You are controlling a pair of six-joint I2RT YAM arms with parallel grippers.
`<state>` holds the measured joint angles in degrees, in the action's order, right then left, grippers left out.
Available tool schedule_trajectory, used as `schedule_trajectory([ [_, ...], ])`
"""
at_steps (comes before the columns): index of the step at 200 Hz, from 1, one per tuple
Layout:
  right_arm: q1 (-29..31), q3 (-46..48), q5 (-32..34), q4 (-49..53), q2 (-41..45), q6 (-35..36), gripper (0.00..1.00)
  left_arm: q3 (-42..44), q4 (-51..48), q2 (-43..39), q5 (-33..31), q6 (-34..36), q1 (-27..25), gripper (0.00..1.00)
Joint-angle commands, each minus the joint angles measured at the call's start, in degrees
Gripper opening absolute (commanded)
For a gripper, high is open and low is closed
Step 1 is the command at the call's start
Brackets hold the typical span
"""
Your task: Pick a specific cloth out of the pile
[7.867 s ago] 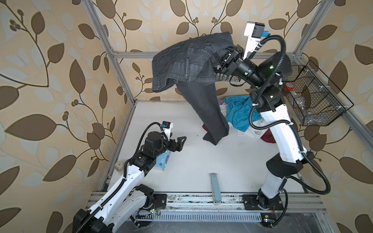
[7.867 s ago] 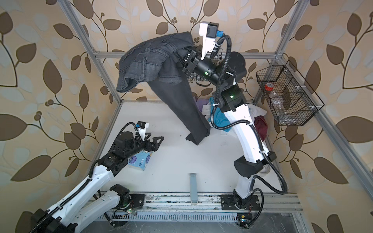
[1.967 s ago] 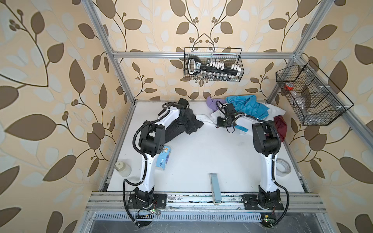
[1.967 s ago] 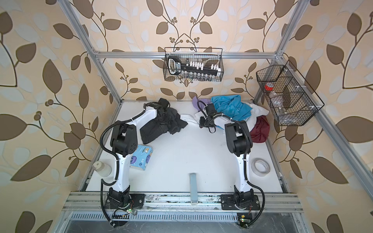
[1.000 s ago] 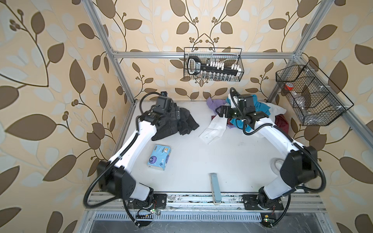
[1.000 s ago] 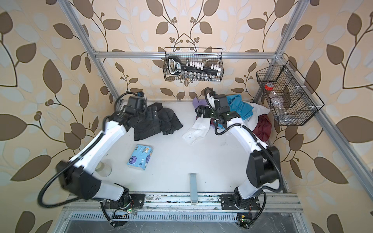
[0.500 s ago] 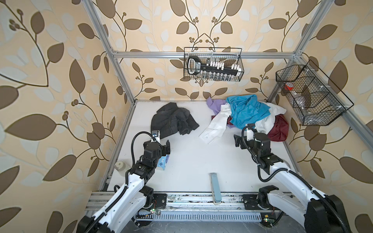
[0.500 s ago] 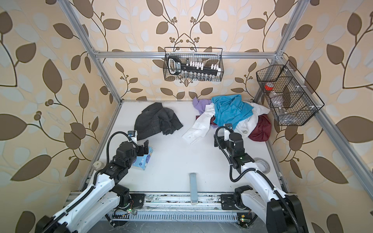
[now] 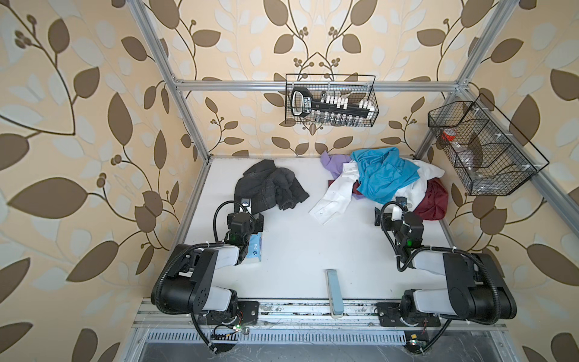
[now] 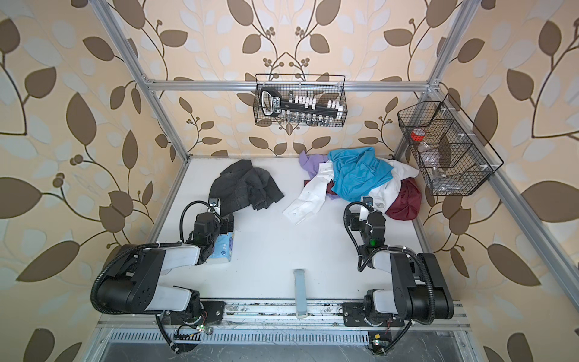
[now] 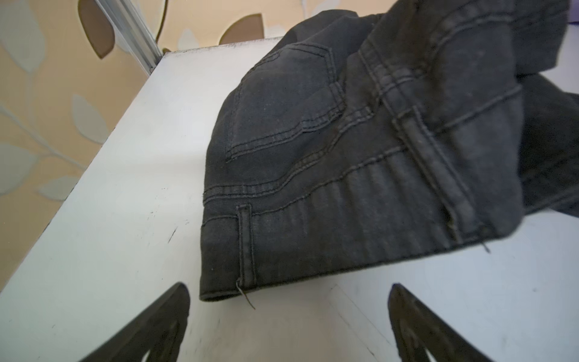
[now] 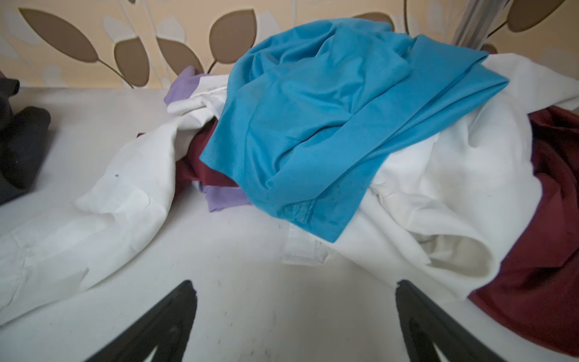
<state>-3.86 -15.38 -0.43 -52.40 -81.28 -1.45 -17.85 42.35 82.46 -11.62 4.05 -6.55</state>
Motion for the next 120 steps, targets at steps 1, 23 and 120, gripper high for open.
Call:
schedule_trajectory([
  [1, -1.03, 1.21, -4.8, -11.82, -4.48, -2.78, 1.0, -0.73, 8.4, 3.91, 5.4, -1.13, 1.95, 0.99],
  [23, -1.01, 2.22, -5.37, -14.18, -5.15, -2.46, 1.0, -3.19, 2.58, 3.59, 5.52, -2.97, 3.07, 0.99],
  [120, 0.97, 1.79, -1.61, -12.11, -4.51, -1.64, 0.99, -4.65, -0.51, 3.47, 6.93, -4.49, 4.87, 0.99],
])
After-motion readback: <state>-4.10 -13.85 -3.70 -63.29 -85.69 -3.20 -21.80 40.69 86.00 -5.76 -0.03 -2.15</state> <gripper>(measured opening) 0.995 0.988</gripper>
